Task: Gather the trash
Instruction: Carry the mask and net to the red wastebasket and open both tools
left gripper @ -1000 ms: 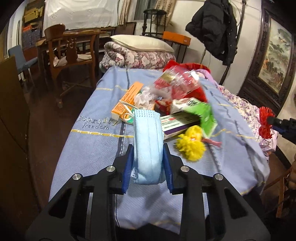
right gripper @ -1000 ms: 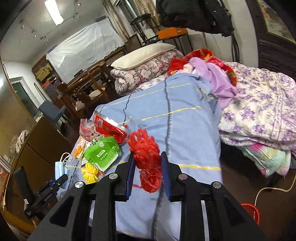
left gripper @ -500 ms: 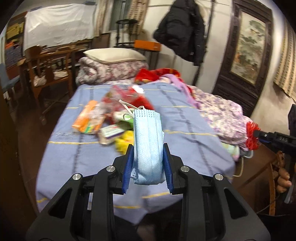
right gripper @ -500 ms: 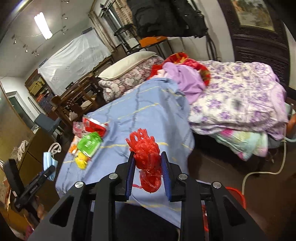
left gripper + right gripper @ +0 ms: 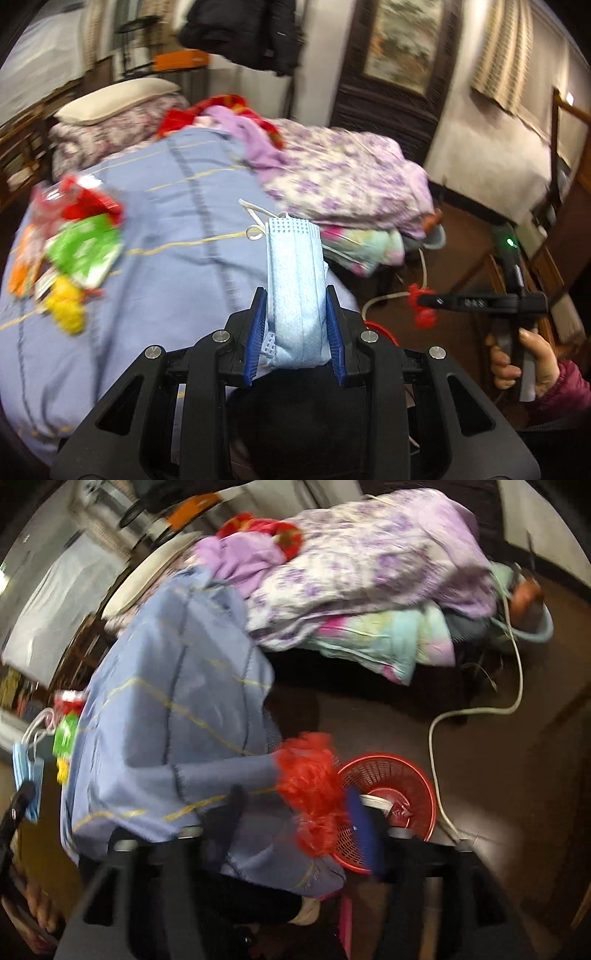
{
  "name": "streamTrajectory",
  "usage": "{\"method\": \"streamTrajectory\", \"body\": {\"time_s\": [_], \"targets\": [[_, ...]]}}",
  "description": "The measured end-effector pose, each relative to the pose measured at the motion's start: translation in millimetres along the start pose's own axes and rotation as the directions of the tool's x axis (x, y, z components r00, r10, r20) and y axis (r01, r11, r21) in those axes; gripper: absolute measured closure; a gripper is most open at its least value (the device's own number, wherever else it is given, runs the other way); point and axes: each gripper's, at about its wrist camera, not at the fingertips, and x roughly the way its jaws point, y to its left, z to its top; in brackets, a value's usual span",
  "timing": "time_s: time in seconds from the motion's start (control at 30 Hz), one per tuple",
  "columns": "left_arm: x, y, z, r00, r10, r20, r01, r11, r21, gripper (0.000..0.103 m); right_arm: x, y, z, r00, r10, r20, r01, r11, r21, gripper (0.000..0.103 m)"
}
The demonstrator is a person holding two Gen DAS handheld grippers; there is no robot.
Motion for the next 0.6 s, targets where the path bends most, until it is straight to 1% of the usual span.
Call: {"method": "streamTrajectory", "body": {"time_s": [0.13, 0.27, 0.37, 0.47, 0.5, 0.53, 0.6], "targets": [[28, -33, 9, 0.997, -0.051, -0.049, 0.054, 0.996, 0.069, 0.071, -11, -16, 9, 0.997, 0.023, 0.07, -0.026, 0.999, 0.045, 0.034], [56, -60, 11, 0.989, -0.102, -0.106, 0.114, 0.987, 0.112, 0.071, -28, -36, 19, 0.988, 0.05, 0.144, -0.066, 0.992, 0.107, 0.031], [78, -83, 12, 0.979, -0.134, -0.156, 0.158, 0.975, 0.153, 0.071, -42, -55, 23, 0.979, 0.055, 0.196, -0.087, 0.984, 0.156, 0.031], [100, -110, 11, 0.962, -0.165, -0.218, 0.208, 0.959, 0.192, 0.067, -50, -69, 26, 0.974, 0.056, 0.221, -0.098, 0.978, 0.183, 0.031], [108, -118, 11, 0.957, -0.166, -0.238, 0.216, 0.955, 0.203, 0.06, -52, -73, 27, 0.972, 0.054, 0.228, -0.098, 0.977, 0.189, 0.031], [114, -125, 11, 0.954, -0.166, -0.251, 0.221, 0.952, 0.212, 0.048, -54, -76, 27, 0.971, 0.049, 0.233, -0.095, 0.977, 0.192, 0.031], [118, -131, 11, 0.954, -0.165, -0.251, 0.221, 0.951, 0.217, 0.035, -56, -78, 28, 0.97, 0.049, 0.237, -0.096, 0.977, 0.192, 0.031]]}}
